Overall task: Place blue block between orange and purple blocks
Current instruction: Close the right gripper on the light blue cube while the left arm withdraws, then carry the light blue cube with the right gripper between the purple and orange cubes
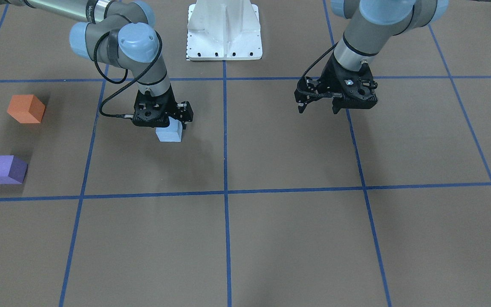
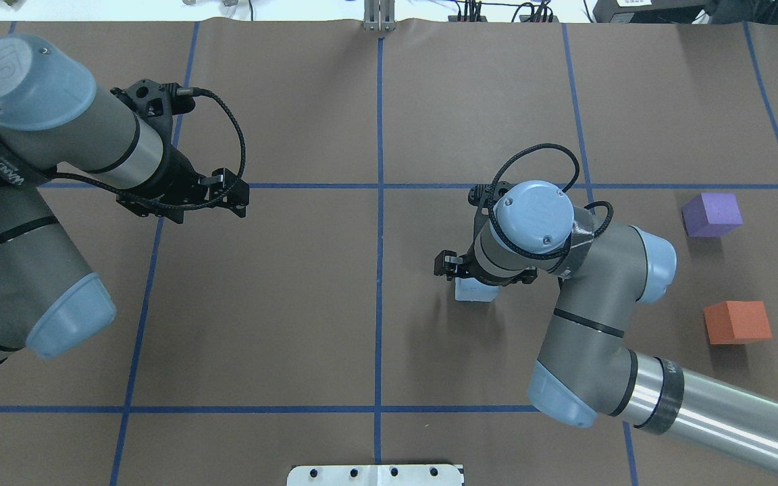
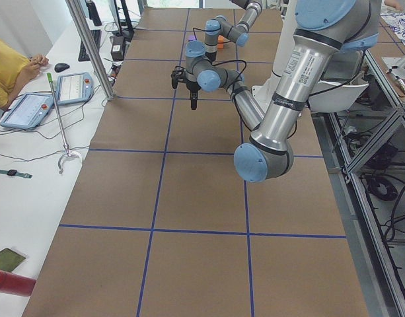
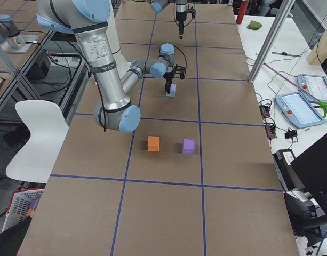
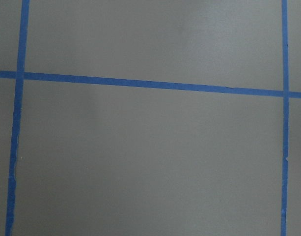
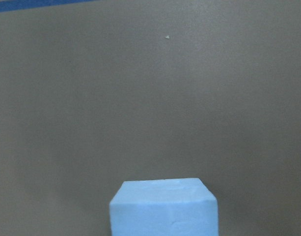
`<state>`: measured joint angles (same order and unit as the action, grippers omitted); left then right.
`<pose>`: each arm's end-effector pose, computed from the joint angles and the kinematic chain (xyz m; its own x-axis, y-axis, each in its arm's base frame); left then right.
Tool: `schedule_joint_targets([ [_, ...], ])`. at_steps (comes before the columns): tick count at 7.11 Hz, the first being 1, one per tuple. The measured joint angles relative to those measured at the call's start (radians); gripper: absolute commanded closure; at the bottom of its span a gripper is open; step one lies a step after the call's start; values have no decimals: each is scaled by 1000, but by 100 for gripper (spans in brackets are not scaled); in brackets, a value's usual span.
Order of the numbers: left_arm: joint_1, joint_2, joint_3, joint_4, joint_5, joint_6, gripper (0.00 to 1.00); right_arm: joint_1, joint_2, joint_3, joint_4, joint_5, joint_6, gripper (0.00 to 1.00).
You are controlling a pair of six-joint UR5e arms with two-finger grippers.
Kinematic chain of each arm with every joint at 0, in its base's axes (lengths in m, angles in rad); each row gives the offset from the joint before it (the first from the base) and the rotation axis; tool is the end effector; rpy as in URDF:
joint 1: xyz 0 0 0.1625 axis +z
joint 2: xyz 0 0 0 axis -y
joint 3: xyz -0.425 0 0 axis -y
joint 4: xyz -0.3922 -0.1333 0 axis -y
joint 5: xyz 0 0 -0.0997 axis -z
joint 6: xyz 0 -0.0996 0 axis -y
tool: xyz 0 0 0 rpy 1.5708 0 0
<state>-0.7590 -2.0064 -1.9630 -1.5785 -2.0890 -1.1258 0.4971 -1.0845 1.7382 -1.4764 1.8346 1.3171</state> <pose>0.3599 -0.4571 0.2431 0.5819 -0.0366 -0.8124 0.0896 0.9958 0.0193 -0.5188 -0.4036 0.3024 0.7001 0.1042 0.7064 -0.1330 0.9910 -0.0143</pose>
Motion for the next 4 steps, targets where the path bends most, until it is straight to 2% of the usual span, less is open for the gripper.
schedule_joint_targets([
  [1, 0, 0, 1, 0, 1, 0, 0, -1, 6, -25, 25, -5, -1, 40],
  [2, 0, 0, 1, 0, 1, 0, 0, -1, 6, -54, 67, -8, -1, 91],
  [3, 0, 1, 1, 0, 1, -1, 0, 0, 5, -78, 103, -7, -1, 100],
  [4, 1, 0, -1, -1, 0, -4, 0, 4, 5, -87, 121, 2, 0, 100],
])
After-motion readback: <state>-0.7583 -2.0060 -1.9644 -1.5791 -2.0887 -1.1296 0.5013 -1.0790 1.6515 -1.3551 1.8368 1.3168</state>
